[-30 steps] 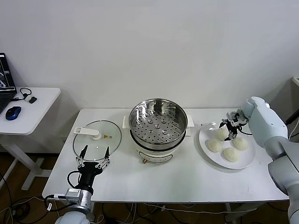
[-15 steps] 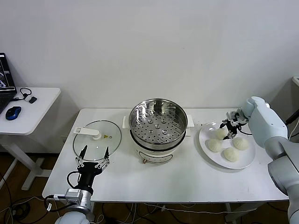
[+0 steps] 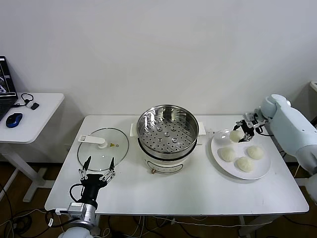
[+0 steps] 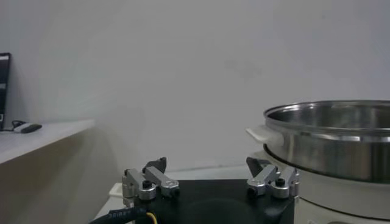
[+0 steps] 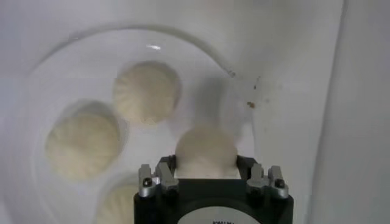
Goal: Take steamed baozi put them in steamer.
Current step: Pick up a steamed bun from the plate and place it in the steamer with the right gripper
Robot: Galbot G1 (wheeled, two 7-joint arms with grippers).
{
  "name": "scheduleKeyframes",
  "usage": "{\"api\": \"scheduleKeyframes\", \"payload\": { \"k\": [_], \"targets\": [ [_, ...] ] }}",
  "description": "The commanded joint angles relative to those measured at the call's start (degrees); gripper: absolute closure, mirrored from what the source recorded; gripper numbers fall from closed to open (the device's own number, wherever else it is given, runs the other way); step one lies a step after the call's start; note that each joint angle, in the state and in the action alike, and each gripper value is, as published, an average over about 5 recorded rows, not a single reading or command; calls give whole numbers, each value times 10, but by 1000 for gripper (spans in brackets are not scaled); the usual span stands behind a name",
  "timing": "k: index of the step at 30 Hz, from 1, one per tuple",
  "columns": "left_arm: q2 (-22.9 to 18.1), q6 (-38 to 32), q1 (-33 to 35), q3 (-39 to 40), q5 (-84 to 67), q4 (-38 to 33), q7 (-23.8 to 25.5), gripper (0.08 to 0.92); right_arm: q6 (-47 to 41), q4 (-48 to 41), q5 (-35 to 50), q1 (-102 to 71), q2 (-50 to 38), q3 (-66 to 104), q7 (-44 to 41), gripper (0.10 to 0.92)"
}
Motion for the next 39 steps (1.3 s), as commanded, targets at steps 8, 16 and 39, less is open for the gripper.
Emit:
{"api": "scheduleKeyframes", "payload": {
  "k": [8, 16, 39],
  "targets": [
    [-8, 3, 1, 0, 15, -7, 2, 177, 32, 189, 187, 244, -59, -260, -24, 364],
    [-16, 1, 2, 2, 25, -6, 1, 177, 40, 214, 256, 363, 29, -358, -24, 364],
    [-16, -3, 15, -6, 24, -24, -1, 177, 124, 107, 39, 214, 262, -299, -15, 364]
  ]
}}
